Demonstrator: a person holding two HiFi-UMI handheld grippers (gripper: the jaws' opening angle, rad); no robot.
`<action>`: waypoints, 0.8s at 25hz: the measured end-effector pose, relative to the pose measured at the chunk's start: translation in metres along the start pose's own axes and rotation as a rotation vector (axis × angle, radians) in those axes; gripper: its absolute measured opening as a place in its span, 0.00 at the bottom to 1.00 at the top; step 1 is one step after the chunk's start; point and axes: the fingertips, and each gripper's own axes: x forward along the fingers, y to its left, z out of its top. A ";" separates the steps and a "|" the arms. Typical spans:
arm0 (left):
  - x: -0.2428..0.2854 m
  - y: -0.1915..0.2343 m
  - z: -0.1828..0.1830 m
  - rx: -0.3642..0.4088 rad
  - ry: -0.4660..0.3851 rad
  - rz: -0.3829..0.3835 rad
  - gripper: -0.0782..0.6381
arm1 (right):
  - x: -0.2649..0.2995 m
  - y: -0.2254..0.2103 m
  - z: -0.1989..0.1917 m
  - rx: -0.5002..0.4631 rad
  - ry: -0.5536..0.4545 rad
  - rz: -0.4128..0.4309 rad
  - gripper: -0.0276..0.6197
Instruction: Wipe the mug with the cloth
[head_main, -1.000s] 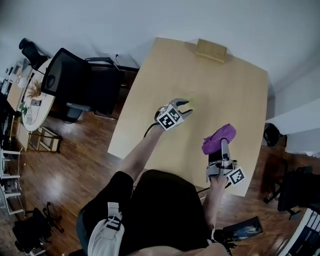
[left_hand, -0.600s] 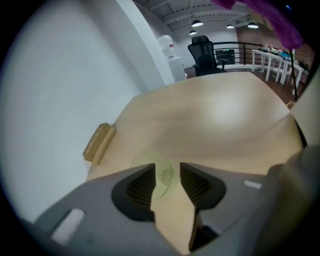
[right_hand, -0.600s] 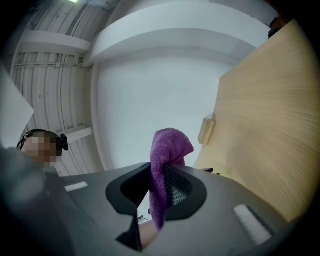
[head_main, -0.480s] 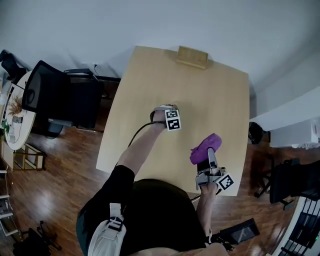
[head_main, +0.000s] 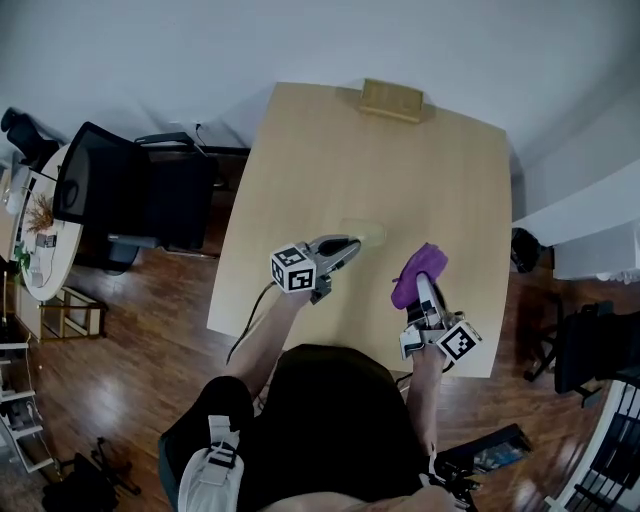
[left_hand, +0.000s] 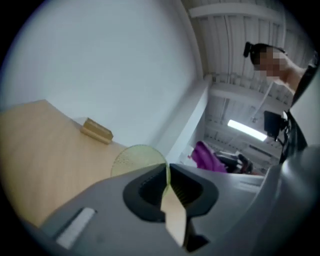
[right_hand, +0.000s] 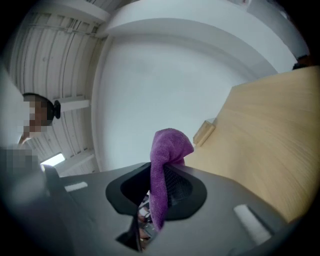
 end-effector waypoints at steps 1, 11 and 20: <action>-0.014 -0.016 0.006 -0.003 -0.059 -0.006 0.17 | 0.005 0.004 -0.003 -0.044 0.022 -0.017 0.14; -0.045 -0.110 0.019 0.289 -0.137 -0.010 0.17 | 0.052 0.041 -0.026 -0.383 0.188 -0.081 0.14; -0.021 -0.102 -0.020 0.669 0.065 -0.005 0.17 | 0.063 0.070 -0.073 -0.430 0.340 0.009 0.14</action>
